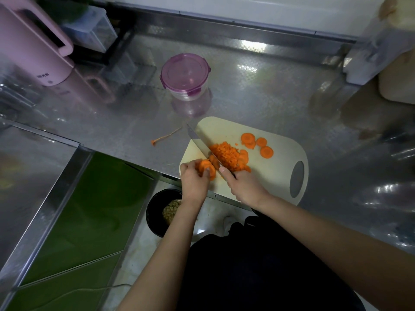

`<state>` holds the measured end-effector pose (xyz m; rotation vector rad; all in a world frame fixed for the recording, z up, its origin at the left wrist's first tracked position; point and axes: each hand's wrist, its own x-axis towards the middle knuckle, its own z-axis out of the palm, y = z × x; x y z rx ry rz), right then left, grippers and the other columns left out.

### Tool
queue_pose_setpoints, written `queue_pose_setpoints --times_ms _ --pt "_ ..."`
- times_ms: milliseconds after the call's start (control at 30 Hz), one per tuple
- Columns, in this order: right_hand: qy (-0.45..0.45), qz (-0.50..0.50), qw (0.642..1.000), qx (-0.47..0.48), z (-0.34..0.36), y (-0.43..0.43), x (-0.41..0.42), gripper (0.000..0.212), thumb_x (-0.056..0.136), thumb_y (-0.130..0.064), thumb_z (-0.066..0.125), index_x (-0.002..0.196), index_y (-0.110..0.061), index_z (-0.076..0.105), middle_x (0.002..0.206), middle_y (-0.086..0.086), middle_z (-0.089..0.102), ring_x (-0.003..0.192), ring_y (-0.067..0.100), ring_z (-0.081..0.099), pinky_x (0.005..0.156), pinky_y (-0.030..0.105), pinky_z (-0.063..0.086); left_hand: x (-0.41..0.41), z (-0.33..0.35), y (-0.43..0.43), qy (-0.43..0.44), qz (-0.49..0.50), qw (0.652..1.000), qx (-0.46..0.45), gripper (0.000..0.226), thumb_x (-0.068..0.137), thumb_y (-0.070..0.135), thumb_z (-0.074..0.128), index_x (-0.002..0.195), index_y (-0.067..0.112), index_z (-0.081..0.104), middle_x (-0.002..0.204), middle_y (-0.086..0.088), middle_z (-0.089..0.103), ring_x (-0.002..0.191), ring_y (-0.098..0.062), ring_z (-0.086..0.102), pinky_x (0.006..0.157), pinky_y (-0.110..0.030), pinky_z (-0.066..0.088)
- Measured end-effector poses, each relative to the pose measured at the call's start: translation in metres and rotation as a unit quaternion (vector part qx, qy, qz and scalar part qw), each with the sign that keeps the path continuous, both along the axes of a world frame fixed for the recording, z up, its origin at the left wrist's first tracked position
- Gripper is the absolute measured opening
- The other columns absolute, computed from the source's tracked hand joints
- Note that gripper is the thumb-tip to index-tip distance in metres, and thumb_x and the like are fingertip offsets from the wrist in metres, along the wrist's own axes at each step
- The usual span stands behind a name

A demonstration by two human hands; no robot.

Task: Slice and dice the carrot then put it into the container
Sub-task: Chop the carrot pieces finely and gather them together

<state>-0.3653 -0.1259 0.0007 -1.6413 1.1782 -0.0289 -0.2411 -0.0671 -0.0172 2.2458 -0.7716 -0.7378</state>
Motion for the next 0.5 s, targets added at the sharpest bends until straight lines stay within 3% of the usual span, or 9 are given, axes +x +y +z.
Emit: queue_pose_setpoints --times_ms 133,267,500 --pt "0.005 0.004 1.0 -0.015 0.01 -0.005 -0.002 0.058 0.098 -0.05 0.036 0.053 -0.014 0.036 0.047 0.001 0.037 0.032 0.006 0.034 0.041 0.02 0.025 0.001 -0.005 -0.002 0.011 0.027 1.0 -0.01 0.035 0.09 0.017 0.061 0.123 0.007 0.056 0.123 -0.013 0.046 0.103 -0.023 0.056 0.09 -0.02 0.038" --pt "-0.011 -0.001 0.999 -0.033 0.02 -0.005 -0.003 0.06 0.099 -0.047 0.034 0.049 -0.013 0.037 0.046 0.001 0.041 0.042 0.011 0.041 0.048 0.025 0.031 0.003 -0.013 -0.006 0.014 0.065 0.998 -0.021 0.028 0.086 0.015 0.064 0.114 0.008 0.063 0.119 -0.011 0.054 0.091 -0.013 0.054 0.083 -0.017 0.039" --pt "-0.002 0.002 1.0 -0.024 0.019 0.0 0.0 0.058 0.1 -0.045 0.034 0.048 -0.02 0.037 0.048 -0.001 0.04 0.046 0.012 0.039 0.048 0.022 0.029 0.006 -0.019 -0.01 0.016 0.086 0.996 -0.021 0.024 0.081 0.017 0.069 0.104 0.01 0.07 0.108 -0.011 0.064 0.094 -0.02 0.063 0.09 -0.031 0.05"
